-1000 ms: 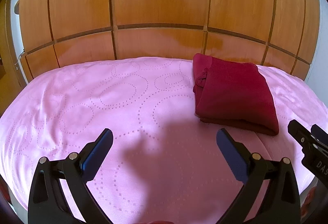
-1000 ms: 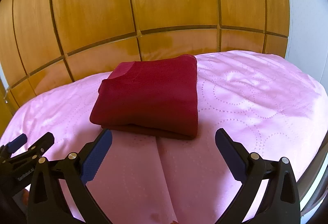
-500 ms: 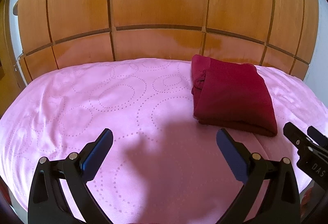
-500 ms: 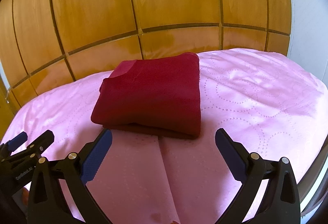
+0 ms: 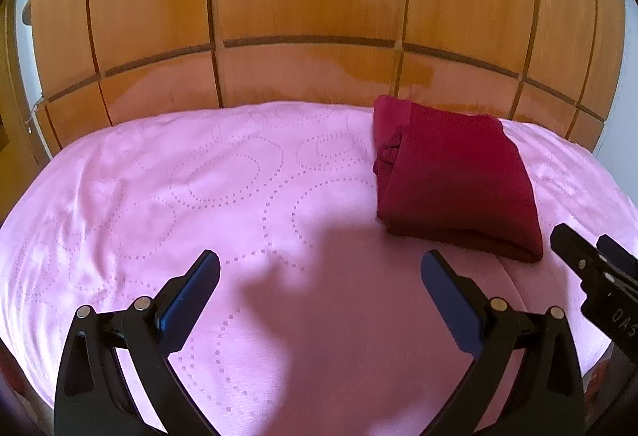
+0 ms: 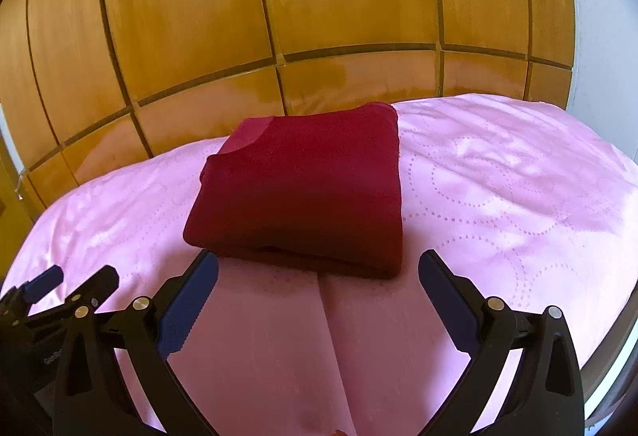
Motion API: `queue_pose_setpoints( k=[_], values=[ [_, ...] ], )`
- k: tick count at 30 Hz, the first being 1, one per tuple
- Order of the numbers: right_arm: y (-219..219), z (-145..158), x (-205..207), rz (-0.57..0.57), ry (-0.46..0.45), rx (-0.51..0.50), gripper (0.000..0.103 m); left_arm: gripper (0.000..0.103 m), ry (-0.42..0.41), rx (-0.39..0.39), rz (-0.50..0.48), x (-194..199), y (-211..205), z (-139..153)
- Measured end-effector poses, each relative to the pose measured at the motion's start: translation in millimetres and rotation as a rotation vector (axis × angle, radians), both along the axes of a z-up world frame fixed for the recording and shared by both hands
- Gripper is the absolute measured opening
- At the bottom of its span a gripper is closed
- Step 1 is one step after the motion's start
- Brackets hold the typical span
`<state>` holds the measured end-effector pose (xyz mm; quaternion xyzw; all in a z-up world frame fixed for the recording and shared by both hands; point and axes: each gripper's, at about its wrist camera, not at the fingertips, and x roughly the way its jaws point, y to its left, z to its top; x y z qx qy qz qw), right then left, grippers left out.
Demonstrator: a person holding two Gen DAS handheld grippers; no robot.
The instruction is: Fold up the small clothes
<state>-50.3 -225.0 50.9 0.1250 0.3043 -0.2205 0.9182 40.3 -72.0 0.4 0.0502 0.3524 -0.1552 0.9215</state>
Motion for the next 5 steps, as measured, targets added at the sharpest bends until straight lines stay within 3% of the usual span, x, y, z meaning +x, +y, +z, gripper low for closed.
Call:
queue_pose_setpoints(
  k=[5],
  values=[
    [-24.0,-7.2,7.3,-0.044,0.016,-0.02,0.1,0.101,0.033,0.059,0.007,21.4,13.9,-13.4]
  ],
)
